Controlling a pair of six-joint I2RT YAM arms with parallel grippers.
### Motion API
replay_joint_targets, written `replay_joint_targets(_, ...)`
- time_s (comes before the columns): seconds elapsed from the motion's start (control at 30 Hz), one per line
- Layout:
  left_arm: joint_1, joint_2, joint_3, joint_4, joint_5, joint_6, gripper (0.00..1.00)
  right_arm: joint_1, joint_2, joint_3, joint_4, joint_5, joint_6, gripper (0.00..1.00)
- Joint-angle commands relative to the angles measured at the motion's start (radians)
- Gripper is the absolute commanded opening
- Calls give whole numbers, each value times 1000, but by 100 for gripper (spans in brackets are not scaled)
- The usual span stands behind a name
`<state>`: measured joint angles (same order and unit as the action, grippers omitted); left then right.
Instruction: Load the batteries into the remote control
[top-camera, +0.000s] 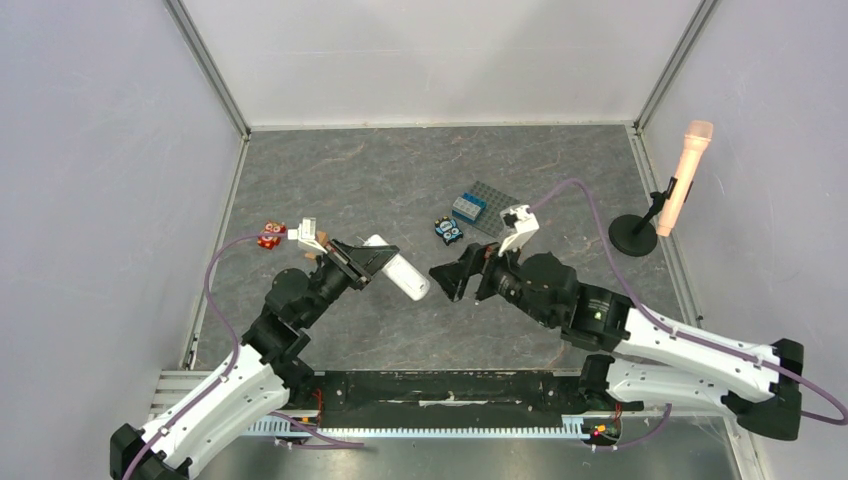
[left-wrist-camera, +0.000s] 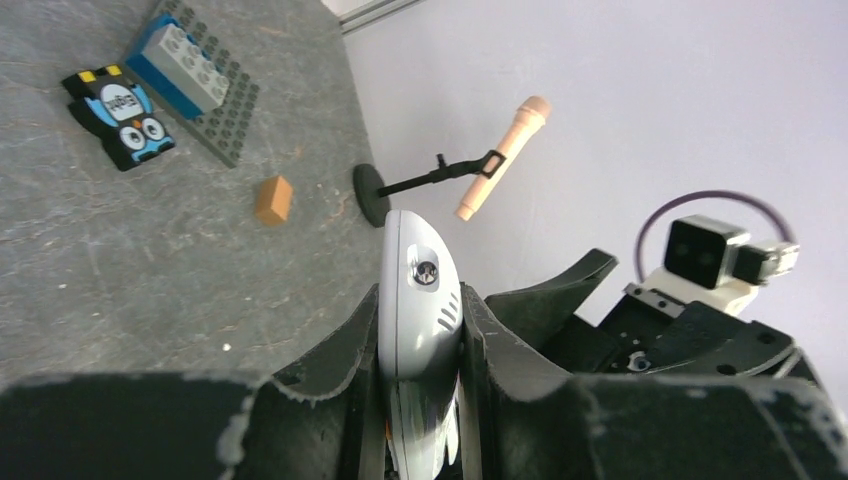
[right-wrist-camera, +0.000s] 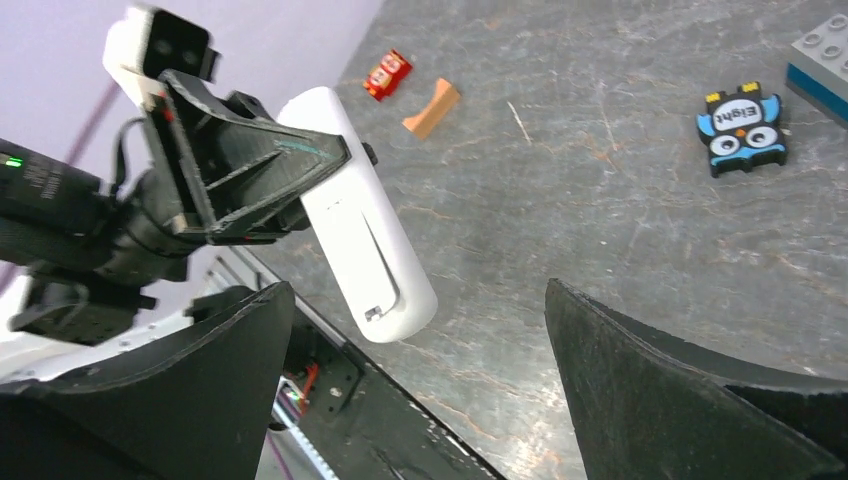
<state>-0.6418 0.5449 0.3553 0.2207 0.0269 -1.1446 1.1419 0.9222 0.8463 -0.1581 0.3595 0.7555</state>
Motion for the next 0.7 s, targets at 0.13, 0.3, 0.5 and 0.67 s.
replay_joint_targets(0.13,-4,-32,-46,157,-19,-231,2,-1,-144,-168,281,-29,206,98)
replay_joint_targets(0.3,-4,-30,-53,187,-12,-261,2,-1,-99,-202,344,-92,311,98)
replay_joint_targets(0.5,-4,-36,-55,187,-3,-270,2,0,-43,-211,370,-134,367,91)
replay_joint_targets(0.67,-4,-41,-78,204,-4,-301,2,-1,-14,-215,383,-141,381,83)
